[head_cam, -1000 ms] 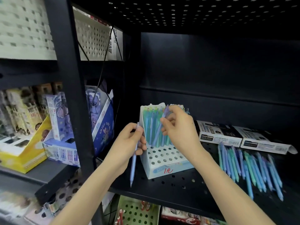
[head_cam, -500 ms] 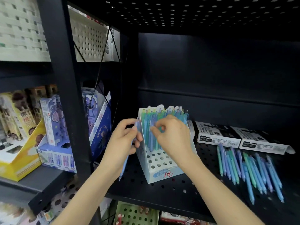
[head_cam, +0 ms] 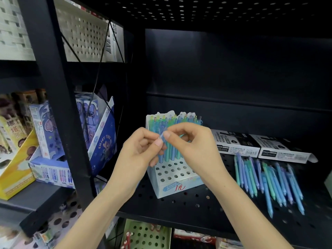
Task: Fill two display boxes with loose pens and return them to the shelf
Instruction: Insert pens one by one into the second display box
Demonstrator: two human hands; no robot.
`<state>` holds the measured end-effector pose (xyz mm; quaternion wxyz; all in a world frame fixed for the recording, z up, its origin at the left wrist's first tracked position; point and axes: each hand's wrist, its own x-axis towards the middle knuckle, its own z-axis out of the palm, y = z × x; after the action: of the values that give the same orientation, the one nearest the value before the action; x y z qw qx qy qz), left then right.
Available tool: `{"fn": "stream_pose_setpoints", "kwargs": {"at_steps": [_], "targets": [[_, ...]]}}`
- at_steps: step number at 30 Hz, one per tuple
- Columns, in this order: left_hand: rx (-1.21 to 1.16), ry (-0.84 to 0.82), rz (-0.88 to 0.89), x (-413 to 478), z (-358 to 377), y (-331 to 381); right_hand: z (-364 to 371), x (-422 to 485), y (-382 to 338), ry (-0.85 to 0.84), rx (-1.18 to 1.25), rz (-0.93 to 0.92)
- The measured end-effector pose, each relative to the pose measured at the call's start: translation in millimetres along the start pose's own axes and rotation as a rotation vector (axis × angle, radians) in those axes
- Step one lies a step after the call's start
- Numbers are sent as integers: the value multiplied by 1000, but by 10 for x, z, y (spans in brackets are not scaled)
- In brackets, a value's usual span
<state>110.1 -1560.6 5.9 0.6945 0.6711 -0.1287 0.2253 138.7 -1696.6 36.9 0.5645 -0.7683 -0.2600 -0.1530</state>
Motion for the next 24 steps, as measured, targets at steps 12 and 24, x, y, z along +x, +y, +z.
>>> {"fn": "stream_pose_setpoints", "kwargs": {"at_steps": [12,24], "targets": [[375,84,-74,77,-241,-307,-321,89,10,250,-28,-53],[182,11,-123,65,-234,-524,177,263,174,149,-272,-89]]}}
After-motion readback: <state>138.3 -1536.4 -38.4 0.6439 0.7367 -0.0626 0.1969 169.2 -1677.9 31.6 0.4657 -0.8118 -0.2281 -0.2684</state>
